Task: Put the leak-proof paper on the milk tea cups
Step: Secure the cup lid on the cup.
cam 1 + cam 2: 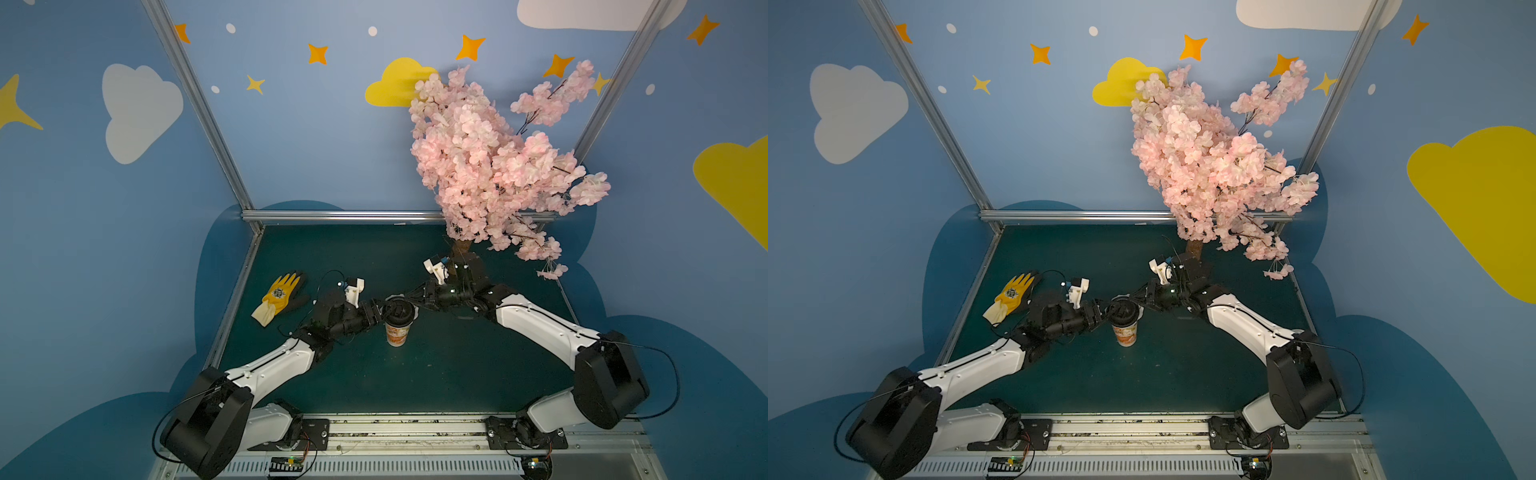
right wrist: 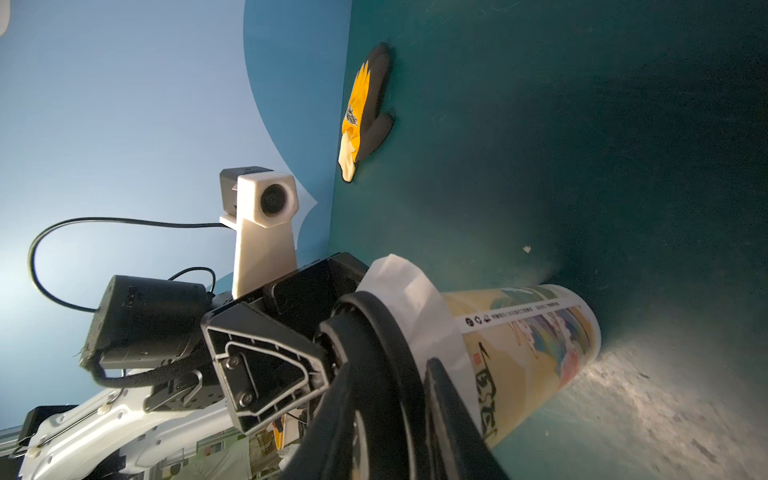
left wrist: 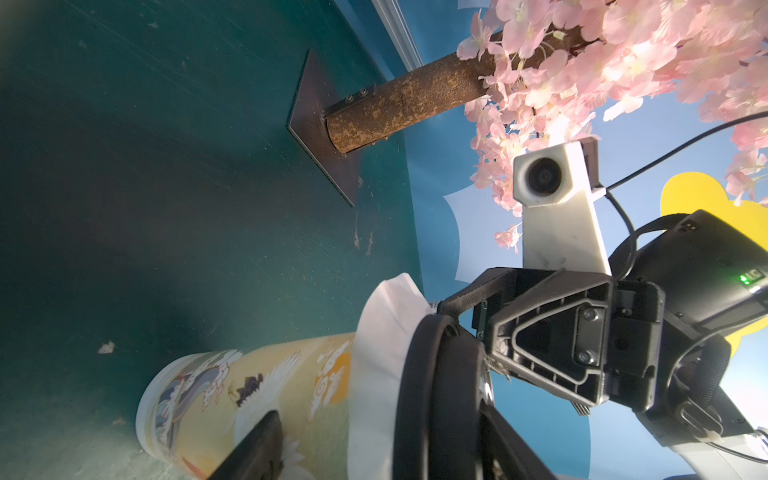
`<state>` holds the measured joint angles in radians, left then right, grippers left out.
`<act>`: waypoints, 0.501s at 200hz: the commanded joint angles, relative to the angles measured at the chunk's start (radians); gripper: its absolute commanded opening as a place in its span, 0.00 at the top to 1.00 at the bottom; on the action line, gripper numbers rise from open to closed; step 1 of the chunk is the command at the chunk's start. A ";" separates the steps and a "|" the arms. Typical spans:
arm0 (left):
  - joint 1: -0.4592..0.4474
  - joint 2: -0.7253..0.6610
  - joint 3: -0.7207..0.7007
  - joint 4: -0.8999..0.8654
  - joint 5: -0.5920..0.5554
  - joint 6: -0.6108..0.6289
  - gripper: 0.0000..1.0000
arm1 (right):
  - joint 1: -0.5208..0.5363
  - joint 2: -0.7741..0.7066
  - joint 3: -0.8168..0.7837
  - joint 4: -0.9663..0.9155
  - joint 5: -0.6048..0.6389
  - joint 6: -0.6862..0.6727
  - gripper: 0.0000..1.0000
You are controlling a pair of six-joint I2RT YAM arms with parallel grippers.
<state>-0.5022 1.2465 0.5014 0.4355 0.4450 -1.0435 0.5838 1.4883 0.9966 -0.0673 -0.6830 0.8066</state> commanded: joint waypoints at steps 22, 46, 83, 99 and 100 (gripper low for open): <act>-0.005 0.058 -0.055 -0.260 -0.020 0.034 0.29 | 0.000 -0.024 0.004 -0.014 -0.002 -0.015 0.67; -0.006 0.060 -0.051 -0.259 -0.020 0.034 0.29 | -0.012 -0.063 0.061 -0.071 0.009 -0.049 0.61; -0.007 0.062 -0.052 -0.257 -0.020 0.034 0.29 | -0.045 -0.066 0.073 -0.108 0.034 -0.057 0.60; -0.008 0.065 -0.049 -0.257 -0.019 0.034 0.29 | -0.044 -0.043 0.071 -0.111 0.026 -0.054 0.61; -0.008 0.065 -0.049 -0.257 -0.019 0.034 0.29 | -0.045 -0.042 0.070 -0.111 0.025 -0.053 0.61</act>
<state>-0.5022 1.2499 0.5022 0.4381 0.4469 -1.0431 0.5457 1.4349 1.0565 -0.1387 -0.6659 0.7700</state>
